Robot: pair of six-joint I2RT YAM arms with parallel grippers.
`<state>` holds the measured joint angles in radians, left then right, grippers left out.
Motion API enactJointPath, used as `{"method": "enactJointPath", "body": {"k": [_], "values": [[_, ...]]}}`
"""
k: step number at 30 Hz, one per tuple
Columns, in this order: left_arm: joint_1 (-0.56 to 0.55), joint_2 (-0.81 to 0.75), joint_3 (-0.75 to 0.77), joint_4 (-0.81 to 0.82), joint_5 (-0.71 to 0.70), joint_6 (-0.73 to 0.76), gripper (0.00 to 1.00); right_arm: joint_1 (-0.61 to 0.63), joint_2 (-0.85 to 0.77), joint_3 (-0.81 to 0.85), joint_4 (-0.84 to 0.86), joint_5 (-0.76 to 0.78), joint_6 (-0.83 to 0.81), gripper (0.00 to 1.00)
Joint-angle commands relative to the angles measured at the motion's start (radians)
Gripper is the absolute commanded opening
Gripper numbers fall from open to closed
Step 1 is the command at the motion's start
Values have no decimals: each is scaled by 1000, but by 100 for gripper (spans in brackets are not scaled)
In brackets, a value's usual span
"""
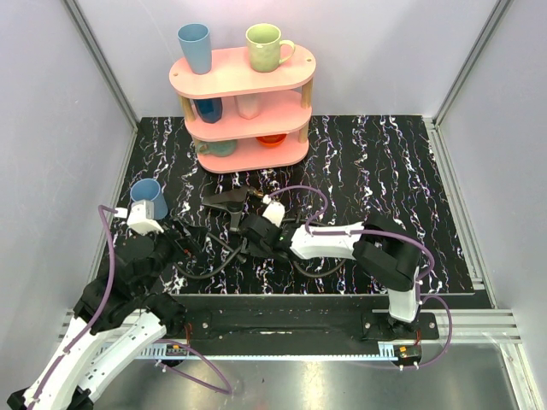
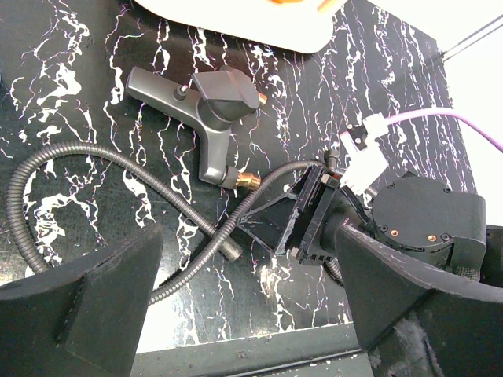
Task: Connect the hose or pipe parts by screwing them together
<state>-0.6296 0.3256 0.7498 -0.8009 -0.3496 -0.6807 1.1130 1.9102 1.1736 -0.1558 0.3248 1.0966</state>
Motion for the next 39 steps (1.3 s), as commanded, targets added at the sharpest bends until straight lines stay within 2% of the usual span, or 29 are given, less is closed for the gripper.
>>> {"method": "enactJointPath", "body": {"k": [1,9,16,23,31,36,39], "values": [[-1,-13,-1,25,-19,12,96,16,-34,46,7,57,19,56],[-1,-14,-3,26,-22,10,96,16,-39,93,1,85,-23,57],[-1,-17,-4,26,-28,6,96,19,19,113,-10,36,17,57],[-1,-17,-6,25,-28,4,96,19,62,153,-28,51,-17,57],[-2,-3,-7,28,-34,1,96,16,73,123,-33,56,2,57],[-1,-5,-12,37,-34,0,96,18,40,77,-34,95,16,42],[-1,-3,-12,35,-29,0,96,16,36,63,-34,100,19,45]]}}
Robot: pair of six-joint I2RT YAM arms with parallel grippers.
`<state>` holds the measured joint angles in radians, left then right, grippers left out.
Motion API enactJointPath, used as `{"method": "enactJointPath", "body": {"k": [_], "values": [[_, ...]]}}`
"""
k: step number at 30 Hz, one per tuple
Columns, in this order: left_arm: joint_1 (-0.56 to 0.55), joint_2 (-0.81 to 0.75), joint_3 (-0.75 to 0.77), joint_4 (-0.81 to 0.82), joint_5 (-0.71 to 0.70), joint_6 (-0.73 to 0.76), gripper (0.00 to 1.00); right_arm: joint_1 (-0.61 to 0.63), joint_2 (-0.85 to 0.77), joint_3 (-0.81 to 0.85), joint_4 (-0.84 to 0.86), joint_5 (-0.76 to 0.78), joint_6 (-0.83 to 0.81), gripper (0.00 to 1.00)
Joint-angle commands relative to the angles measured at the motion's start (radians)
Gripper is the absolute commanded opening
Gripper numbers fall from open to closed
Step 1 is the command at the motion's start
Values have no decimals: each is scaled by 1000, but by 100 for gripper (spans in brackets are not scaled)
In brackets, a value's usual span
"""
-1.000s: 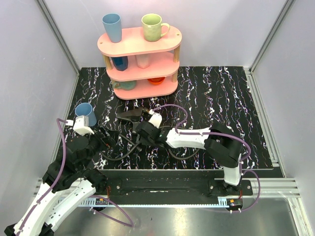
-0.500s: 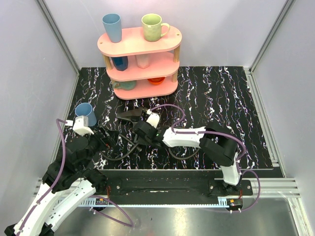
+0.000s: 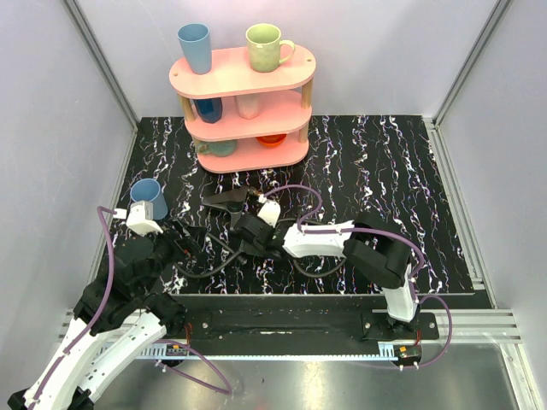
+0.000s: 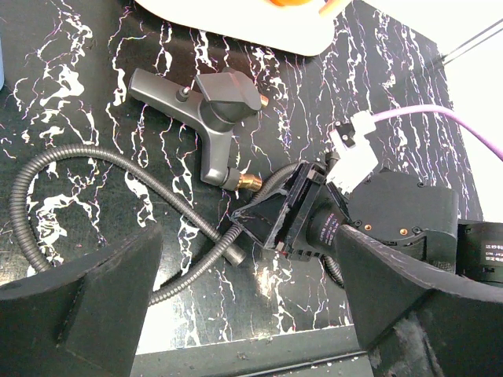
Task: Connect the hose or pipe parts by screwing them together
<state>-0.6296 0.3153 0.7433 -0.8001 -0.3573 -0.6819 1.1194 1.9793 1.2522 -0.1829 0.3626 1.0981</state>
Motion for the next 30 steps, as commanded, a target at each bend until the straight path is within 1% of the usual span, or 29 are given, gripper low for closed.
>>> {"method": "enactJointPath", "body": {"k": [1,3,4,6,9,11,13,14,16,17,19,20,22,23,24,25,26,27,28,29,30], "values": [[-1,5,-5,33,-22,1,96,10,-30,-14,-7,59,20,47],[-2,1,-5,35,-20,-1,96,10,-22,-11,-6,52,31,50],[-2,-4,-7,35,-20,-1,96,10,-19,-10,-7,49,34,50],[-2,-13,-9,36,-20,-5,96,10,-13,-8,-6,47,36,48],[-1,-22,-10,36,-22,-5,96,10,-20,-16,-4,52,36,43],[-2,-22,-10,35,-22,-5,96,10,-31,-26,-6,64,36,32],[-2,-21,-9,33,-20,-5,96,8,-42,-43,5,79,37,25],[-1,-21,-9,33,-20,-5,96,8,-60,-48,6,113,36,13],[-2,-19,-5,22,-20,-8,96,3,-95,-66,10,148,22,3],[-2,-22,-4,19,-22,-8,96,0,-149,-72,10,177,-9,0],[-2,-28,-2,19,-23,-8,96,-16,-218,-85,-10,212,-53,0],[-4,-31,-2,18,-25,-7,96,-24,-290,-83,-56,261,-104,0],[-4,-28,-4,21,-29,-5,96,-56,-359,-82,-104,323,-159,0],[-4,-25,-5,24,-31,-4,96,-73,-431,-86,-146,373,-208,0],[-4,-21,-5,25,-29,-2,96,-93,-465,-92,-165,395,-227,0],[-4,-10,-5,27,-29,-1,96,-143,-503,-112,-182,415,-236,0],[-4,-5,-4,27,-25,-1,96,-171,-581,-128,-196,439,-263,0],[-4,-1,-2,27,-23,1,96,-203,-621,-143,-204,446,-273,0],[-4,4,-2,26,-23,1,96,-280,-658,-170,-211,452,-277,0],[-4,4,-2,25,-22,1,96,-315,-728,-186,-219,460,-302,0],[-4,4,-1,27,-23,1,96,-357,-762,-197,-221,467,-317,0]]}}
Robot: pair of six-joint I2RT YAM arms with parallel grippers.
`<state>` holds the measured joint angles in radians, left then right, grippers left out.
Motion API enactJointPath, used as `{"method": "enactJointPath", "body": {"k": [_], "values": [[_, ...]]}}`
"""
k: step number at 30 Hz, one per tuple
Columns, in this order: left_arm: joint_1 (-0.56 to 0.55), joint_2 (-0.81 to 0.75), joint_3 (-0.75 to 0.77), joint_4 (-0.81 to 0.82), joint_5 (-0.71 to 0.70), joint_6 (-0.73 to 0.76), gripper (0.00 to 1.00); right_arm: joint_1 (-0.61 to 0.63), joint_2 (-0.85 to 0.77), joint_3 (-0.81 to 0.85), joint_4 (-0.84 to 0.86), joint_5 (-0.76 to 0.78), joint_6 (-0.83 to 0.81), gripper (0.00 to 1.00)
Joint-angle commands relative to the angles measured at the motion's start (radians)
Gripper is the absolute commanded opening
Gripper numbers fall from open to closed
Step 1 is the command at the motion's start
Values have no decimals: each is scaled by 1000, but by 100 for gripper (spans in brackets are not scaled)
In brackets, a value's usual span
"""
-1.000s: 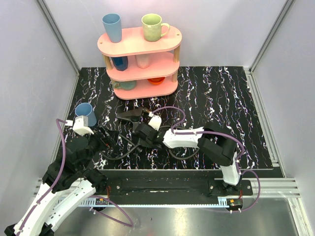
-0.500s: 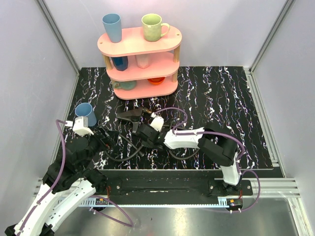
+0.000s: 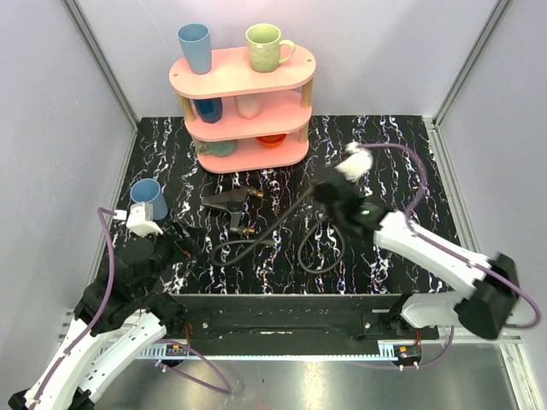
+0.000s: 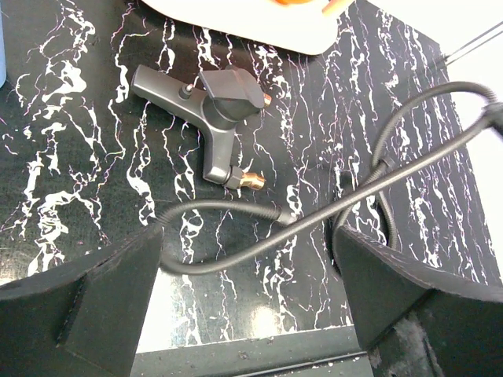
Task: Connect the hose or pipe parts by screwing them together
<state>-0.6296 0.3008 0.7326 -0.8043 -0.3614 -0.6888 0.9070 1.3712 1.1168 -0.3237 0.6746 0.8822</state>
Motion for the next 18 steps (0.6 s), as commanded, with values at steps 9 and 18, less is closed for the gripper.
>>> {"method": "enactJointPath", "body": {"k": [9,18], "values": [[-4,12,4,33,-28,5,96,-495,-373,-156,-78,204,-353,6],[-7,-6,2,34,-14,8,96,-686,-221,-216,-40,106,-385,24]]}}
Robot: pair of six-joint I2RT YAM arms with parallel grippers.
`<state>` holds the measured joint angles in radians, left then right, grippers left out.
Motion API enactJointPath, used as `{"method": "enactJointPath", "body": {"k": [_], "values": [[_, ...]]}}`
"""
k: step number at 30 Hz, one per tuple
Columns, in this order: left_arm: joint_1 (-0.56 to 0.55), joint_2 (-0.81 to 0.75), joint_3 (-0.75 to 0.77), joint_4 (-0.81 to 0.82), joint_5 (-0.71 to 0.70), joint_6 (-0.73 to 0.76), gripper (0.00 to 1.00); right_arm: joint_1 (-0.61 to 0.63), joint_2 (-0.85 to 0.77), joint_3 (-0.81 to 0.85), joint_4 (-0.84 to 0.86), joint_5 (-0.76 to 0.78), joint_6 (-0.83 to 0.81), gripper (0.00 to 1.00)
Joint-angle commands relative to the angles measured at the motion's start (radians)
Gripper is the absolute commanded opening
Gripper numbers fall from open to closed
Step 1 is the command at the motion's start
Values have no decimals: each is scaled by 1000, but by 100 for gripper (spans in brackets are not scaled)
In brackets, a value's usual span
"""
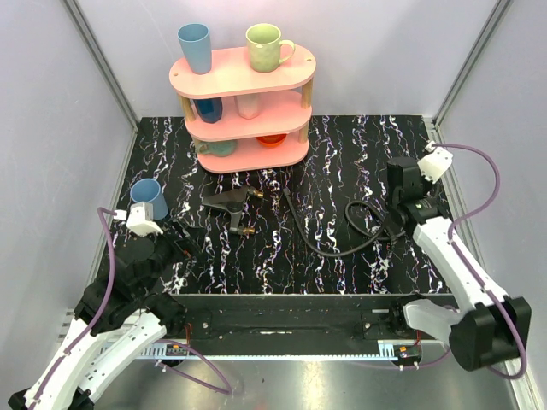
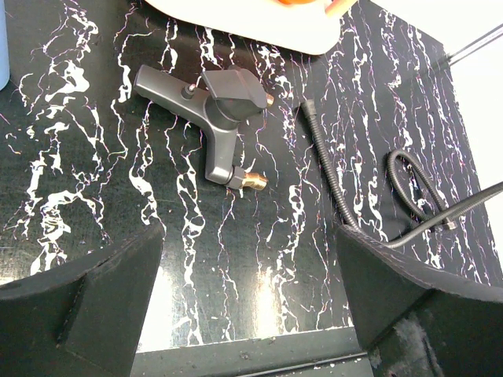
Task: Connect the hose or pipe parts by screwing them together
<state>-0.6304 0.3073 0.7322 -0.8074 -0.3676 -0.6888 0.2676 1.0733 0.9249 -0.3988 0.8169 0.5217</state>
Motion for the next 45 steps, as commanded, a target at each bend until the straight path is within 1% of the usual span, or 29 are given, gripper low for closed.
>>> {"method": "enactJointPath", "body": {"k": [1,3,5,6,7,9,10,11,13,14,15,16,19,20,21,23,24,25,26,27,28,29,30,31,33,34,37,40,45], "values": [[-6,-13,3,40,-5,11,96,-60,95,-37,34,-39,-11,26],[-8,-11,-2,50,10,18,96,-65,132,-49,28,-93,-3,31],[-8,-8,-5,56,18,21,96,-65,143,-60,0,-136,-14,39],[-8,-8,-7,63,25,29,96,-67,142,-61,-8,-153,-32,42],[-9,-8,-8,66,27,31,96,-68,142,-49,-23,-163,-46,47],[-11,-8,-16,83,38,37,96,-68,128,-22,-67,-209,-101,54],[-9,-7,-17,86,42,40,96,-67,122,-11,-78,-240,-123,60],[-9,-7,-16,86,48,40,96,-68,108,5,-124,-305,-143,68],[-9,-8,-16,89,67,38,96,-65,91,38,-161,-404,-163,76],[-9,-13,-19,93,74,41,96,-65,71,40,-167,-524,-163,81],[-11,-22,-20,100,85,47,96,-67,62,29,-157,-589,-158,82],[-11,-23,-20,105,90,51,96,-64,44,16,-129,-696,-135,82],[-12,-33,-16,109,102,63,96,-53,40,-24,-14,-842,-80,81],[-12,-42,-14,109,107,66,96,-45,51,-32,58,-863,-72,81],[-14,-51,-16,116,105,66,96,-33,62,-44,95,-878,-69,81],[-14,-89,-30,123,104,66,97,25,124,-46,196,-877,-74,80],[-14,-100,-33,132,104,69,97,60,152,-29,219,-855,-86,78],[-15,-112,-33,131,105,69,97,140,218,-14,235,-772,-132,78],[-17,-115,-30,129,108,69,97,181,252,5,251,-728,-156,78],[-17,-119,-28,123,110,69,97,209,287,44,261,-699,-176,78],[-23,-123,-25,117,113,71,97,228,360,63,268,-687,-187,77],[-26,-128,-19,111,113,69,97,246,397,80,288,-688,-183,77],[-29,-131,-17,103,111,69,97,251,436,113,299,-691,-178,75],[-38,-135,-17,103,110,68,97,254,511,130,308,-702,-178,69],[-43,-145,-22,106,90,61,97,268,580,176,337,-693,-192,64],[-43,-146,-28,108,78,58,97,272,641,195,344,-681,-209,63],[-43,-139,-34,109,44,43,97,277,729,258,348,-709,-215,63],[-43,-116,-36,109,39,34,97,289,781,299,368,-760,-218,62],[-43,-57,-34,102,16,26,97,303,843,341,390,-782,-227,62]]}}
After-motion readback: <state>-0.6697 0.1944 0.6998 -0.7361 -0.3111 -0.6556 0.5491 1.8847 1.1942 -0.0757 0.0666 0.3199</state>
